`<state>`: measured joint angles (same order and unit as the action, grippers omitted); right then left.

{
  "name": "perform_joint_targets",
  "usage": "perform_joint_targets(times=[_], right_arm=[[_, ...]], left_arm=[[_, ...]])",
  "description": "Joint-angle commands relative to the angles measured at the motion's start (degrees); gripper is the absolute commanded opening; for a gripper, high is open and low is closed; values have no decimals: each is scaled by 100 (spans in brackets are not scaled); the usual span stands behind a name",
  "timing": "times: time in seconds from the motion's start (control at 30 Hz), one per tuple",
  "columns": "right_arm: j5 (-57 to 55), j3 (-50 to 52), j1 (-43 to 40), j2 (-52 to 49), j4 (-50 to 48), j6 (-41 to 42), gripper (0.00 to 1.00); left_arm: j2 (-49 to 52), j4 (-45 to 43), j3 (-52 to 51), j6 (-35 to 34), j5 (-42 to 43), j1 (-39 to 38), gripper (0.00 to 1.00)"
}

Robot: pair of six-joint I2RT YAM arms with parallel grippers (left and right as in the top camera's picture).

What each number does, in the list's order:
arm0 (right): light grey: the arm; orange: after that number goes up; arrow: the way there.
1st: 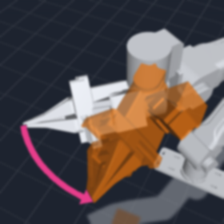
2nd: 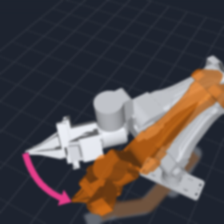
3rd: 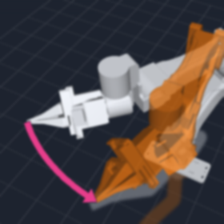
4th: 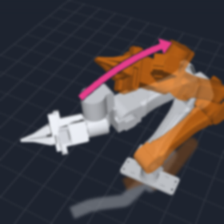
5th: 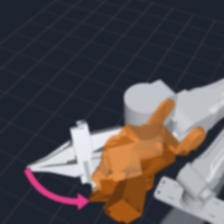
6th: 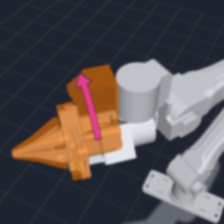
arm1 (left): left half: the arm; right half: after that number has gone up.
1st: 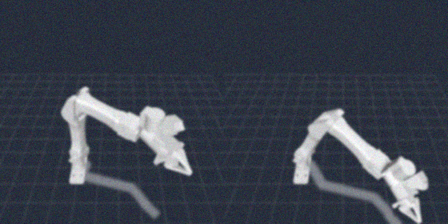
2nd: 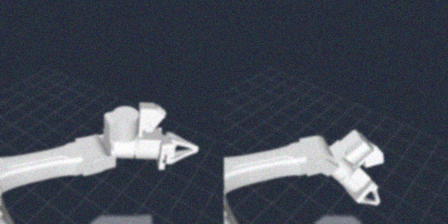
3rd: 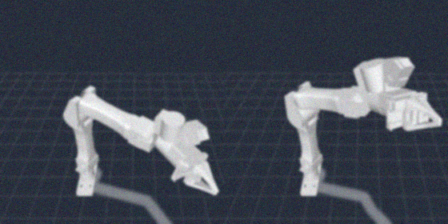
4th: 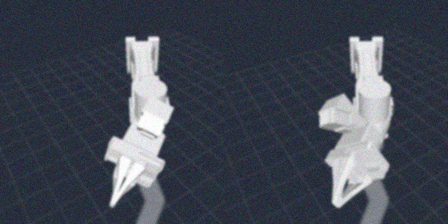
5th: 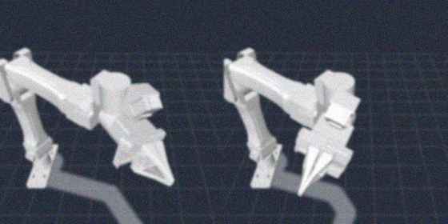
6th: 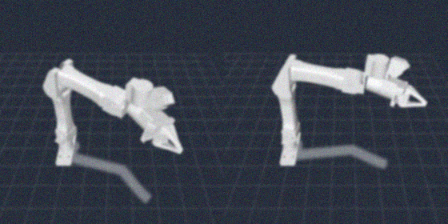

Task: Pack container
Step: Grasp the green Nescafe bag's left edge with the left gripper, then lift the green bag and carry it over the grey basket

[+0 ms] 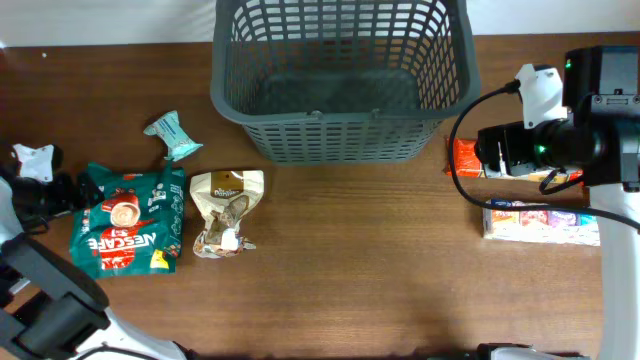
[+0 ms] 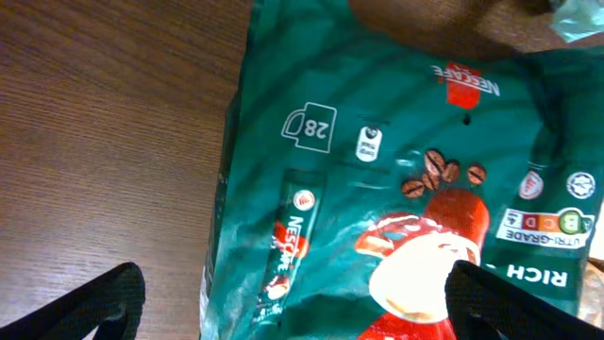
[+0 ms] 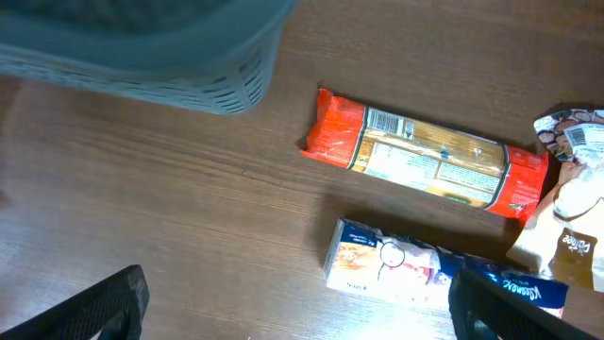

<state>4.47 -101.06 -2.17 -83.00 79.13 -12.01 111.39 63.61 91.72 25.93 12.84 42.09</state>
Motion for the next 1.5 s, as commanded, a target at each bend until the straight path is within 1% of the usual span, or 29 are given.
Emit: perform_joint_targets(times=[0.0, 0.13, 0.2, 0.3, 0.33, 0.37, 0.4, 0.43, 0.5, 0.53, 0.57, 0.6, 0.63, 0.67, 0.83, 0.93, 1.2, 1.4, 1.47], right_arm=[[-52, -111, -15, -11, 0, 0, 99], [-48, -111, -15, -11, 0, 2, 99], [-50, -111, -15, -11, 0, 0, 99], [-50, -111, -15, -11, 0, 2, 99], [-48, -111, -15, -11, 0, 2, 99], [-48, -111, -15, -9, 0, 0, 99], [-48, -111, -15, -9, 0, 2, 99], [-48, -111, -15, -9, 0, 2, 99], [-46, -111, -15, -11, 2, 2, 99], [-46, -111, -15, -9, 9, 2, 99], [-46, -111, -15, -11, 28, 2, 99], [-46, -111, -15, -11, 46, 2, 99], [-46, -111, -15, -11, 72, 2, 99], [-46, -111, -15, -11, 107, 2, 99], [-46, -111, -15, -11, 170, 2, 99], [-46, -111, -15, -11, 170, 2, 99], [-46, -111, -15, -11, 170, 2, 99], [-46, -111, -15, -11, 170, 2, 99], [-46, -111, -15, -11, 168, 2, 99]], left_arm=[[411, -20, 22, 74, 103, 33, 97], [833, -22, 22, 76, 610, 35, 97], [1003, -22, 22, 76, 638, 35, 95], [1226, -68, 22, 74, 896, 35, 90], [1298, -85, 22, 72, 960, 35, 89], [1355, -87, 22, 70, 1001, 35, 81], [1427, -109, 22, 24, 1043, 35, 76], [1469, -133, 22, -109, 1036, 35, 68], [1517, -173, 22, -337, 1029, 35, 40], [1523, -177, 22, -402, 1034, 35, 32], [1523, -175, 22, -446, 1032, 35, 18], [1523, -175, 22, -490, 1032, 35, 13], [1523, -170, 22, -575, 1032, 35, 6], [1523, -166, 22, -675, 1034, 35, 2], [1521, -162, 81, -1134, 1141, 37, 2], [1502, 52, 269, -1134, 1488, 37, 2], [1224, 1147, 1486, -1086, 2396, 35, 2], [592, 1506, 2284, -1091, 2728, 35, 2], [350, 1646, 2511, -1093, 2988, 35, 2]])
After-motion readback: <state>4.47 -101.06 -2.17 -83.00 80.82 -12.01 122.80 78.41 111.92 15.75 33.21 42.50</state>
